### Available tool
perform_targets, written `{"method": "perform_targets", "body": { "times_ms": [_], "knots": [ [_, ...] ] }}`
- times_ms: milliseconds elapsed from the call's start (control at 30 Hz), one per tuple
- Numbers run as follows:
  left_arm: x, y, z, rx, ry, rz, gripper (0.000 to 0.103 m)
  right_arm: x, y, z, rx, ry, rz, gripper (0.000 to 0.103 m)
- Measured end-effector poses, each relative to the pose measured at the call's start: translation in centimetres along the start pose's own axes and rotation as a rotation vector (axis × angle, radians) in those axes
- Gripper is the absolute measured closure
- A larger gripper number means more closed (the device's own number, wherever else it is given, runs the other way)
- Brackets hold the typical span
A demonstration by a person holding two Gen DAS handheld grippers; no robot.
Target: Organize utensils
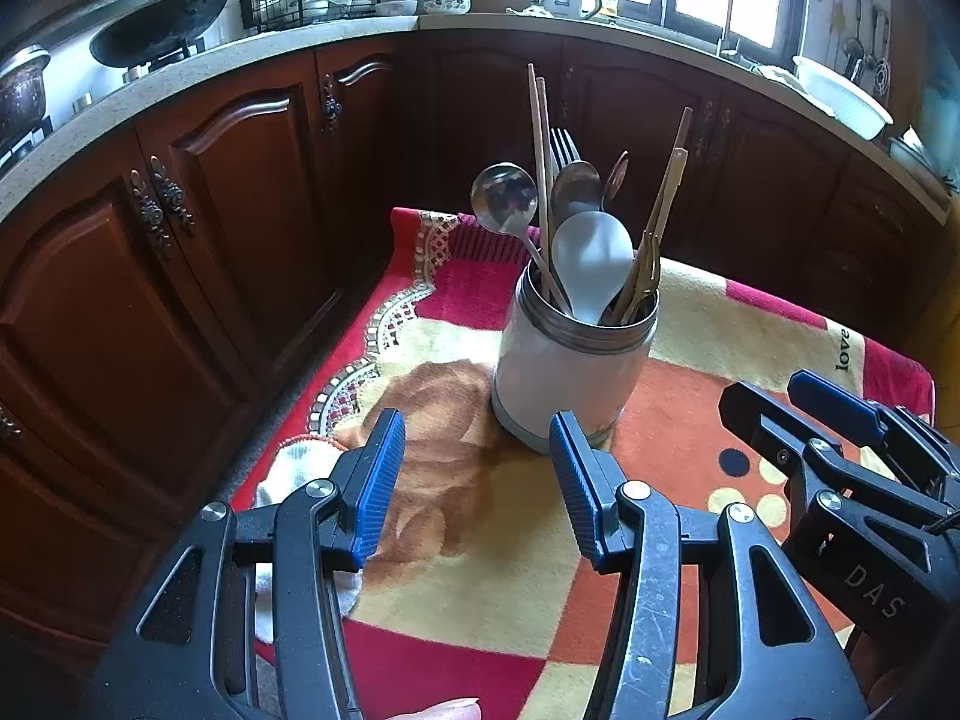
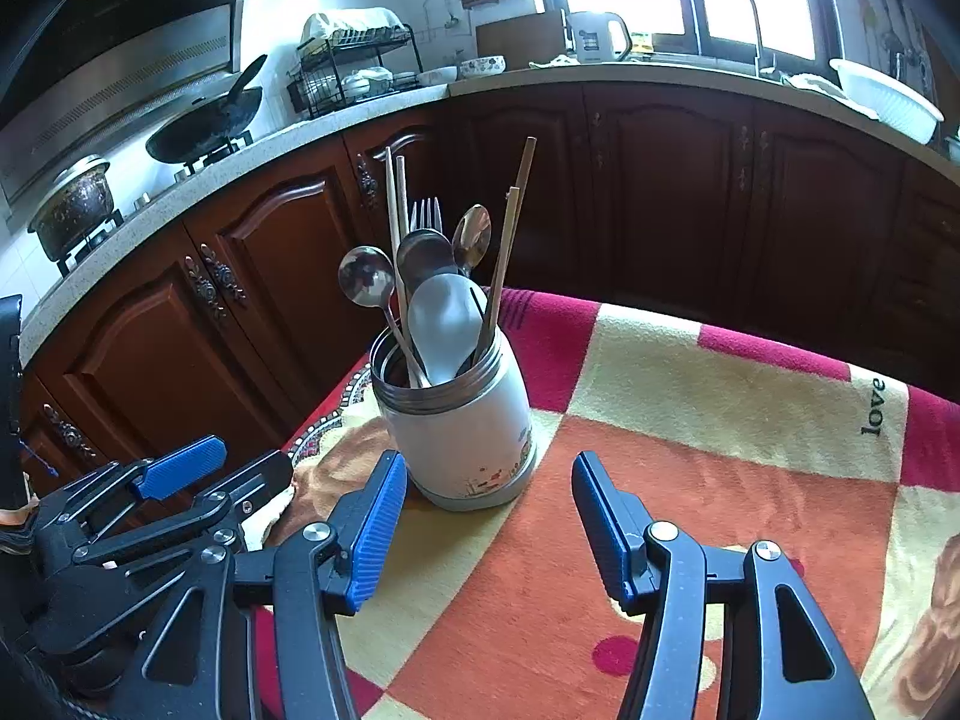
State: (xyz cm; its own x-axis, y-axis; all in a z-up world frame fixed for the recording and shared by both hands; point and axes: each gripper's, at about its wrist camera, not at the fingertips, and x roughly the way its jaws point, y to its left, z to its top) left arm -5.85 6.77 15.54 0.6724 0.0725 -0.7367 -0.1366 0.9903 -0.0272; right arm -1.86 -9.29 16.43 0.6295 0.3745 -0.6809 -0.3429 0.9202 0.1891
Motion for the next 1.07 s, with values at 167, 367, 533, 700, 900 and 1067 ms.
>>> {"method": "perform_targets", "body": {
  "times_ms": [167,367,533,700,900,1067],
  "knots": [
    [0.14,0.31,0.15,-0.007,-0.001,0.002,0.053,0.13,0.2,0.12,-0.005,-0.001,0.004,0.047],
    [0.21,0.52,0.26,-0.01,-0.001,0.009,0.053,0.43,0.56,0.16,-0.012,0.003,0.006,0.047],
    [0.2,0.58,0.34,-0.01,-0.005,0.01,0.053,0.57,0.78,0.26,-0.019,0.004,0.008,0.047],
    [0.18,0.49,0.27,-0.007,-0.008,0.01,0.053,0.66,0.82,0.33,-0.021,0.004,0.009,0.047],
    [0.2,0.41,0.17,-0.005,-0.025,-0.011,0.053,0.81,0.72,0.18,-0.017,0.007,0.01,0.047],
    [0.04,-0.15,0.08,0.02,-0.042,-0.008,0.053,0.86,0.33,-0.09,-0.006,0.008,0.011,0.047]
  ]
}}
